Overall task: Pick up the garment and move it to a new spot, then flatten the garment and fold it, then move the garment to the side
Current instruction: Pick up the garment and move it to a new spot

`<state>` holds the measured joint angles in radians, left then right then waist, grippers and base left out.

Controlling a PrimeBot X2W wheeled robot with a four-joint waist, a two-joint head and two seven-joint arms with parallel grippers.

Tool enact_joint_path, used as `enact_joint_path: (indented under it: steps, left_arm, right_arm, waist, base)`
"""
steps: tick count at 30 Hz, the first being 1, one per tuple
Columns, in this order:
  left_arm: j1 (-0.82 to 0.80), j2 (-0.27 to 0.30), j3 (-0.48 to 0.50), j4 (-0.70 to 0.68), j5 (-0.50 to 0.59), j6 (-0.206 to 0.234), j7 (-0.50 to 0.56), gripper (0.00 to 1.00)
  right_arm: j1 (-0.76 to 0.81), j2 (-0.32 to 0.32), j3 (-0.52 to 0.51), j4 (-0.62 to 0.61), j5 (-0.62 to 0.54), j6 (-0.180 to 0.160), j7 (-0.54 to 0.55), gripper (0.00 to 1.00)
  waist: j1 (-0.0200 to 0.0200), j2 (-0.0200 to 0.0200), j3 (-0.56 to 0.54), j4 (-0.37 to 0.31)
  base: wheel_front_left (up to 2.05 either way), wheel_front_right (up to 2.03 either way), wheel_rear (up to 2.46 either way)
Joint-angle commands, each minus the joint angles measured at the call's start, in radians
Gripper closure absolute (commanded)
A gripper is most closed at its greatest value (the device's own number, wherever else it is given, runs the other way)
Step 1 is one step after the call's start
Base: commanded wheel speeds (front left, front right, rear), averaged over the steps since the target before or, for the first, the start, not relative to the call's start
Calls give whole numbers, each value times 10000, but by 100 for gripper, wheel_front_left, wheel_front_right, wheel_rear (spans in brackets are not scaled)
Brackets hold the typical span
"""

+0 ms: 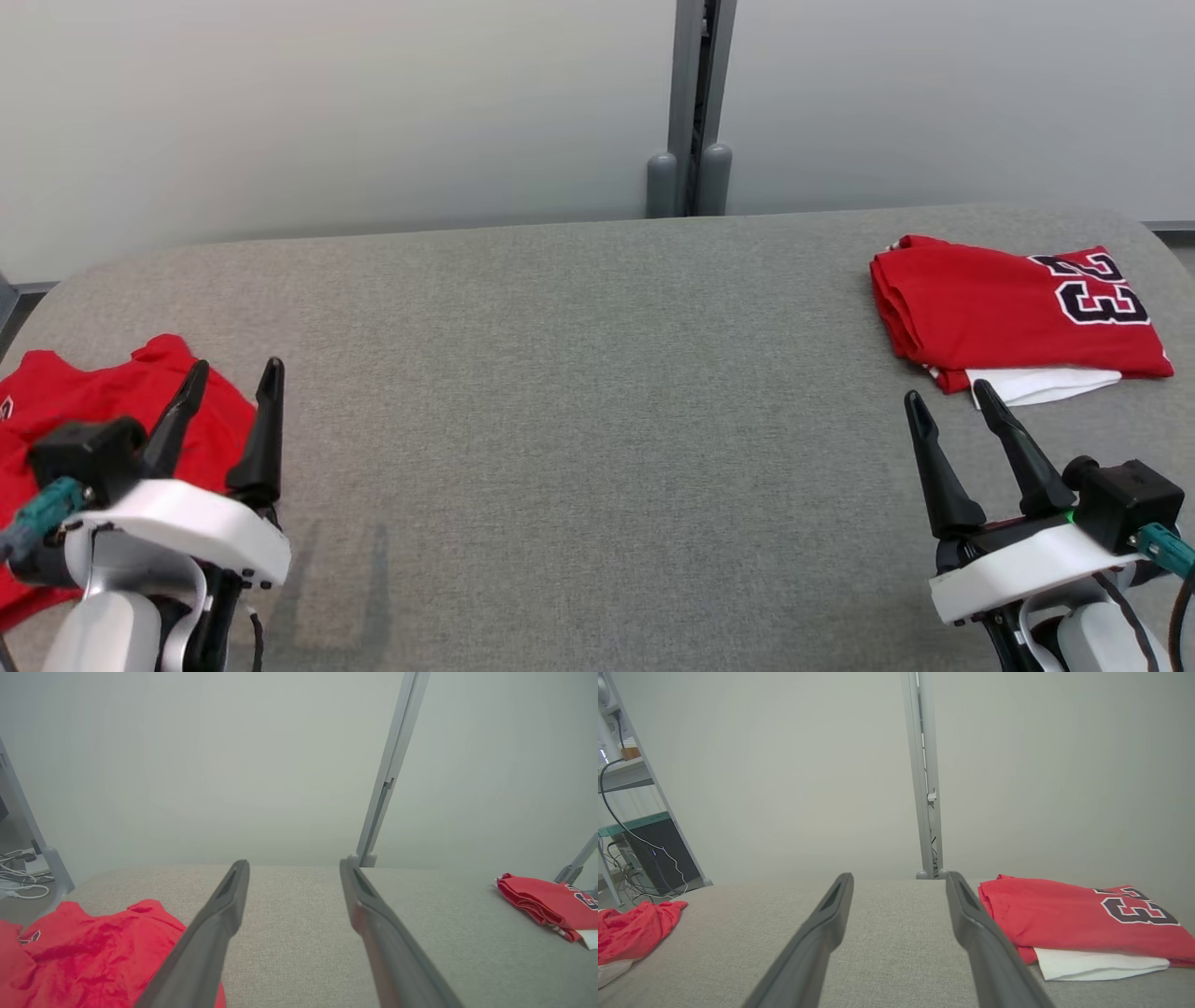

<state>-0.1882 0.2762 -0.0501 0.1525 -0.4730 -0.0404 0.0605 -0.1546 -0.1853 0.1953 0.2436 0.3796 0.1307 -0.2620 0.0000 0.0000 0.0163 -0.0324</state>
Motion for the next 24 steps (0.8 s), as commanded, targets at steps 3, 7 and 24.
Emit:
enact_joint_path:
  steps: [3,7,24]
  left_arm:
    - [711,-250,36,-335,397,320,-1117,0]
    - [1096,-532,-6,-372,562,455,-1985,0]
    - [2193,-1886,163,-368,1790,462,-3253,0]
  right_arm:
    - [152,42,-157,-153,13,4,-52,0]
    - [238,90,-258,-205,10,4,-42,0]
    - [782,106,-660,-864,-230,4,-35,0]
  waist:
    - [0,0,-82,-381]
    - [0,0,-119,-495]
    - [0,0,-117,-639]
  base:
    - [0,0,0]
    - [0,0,0]
    - [0,0,0]
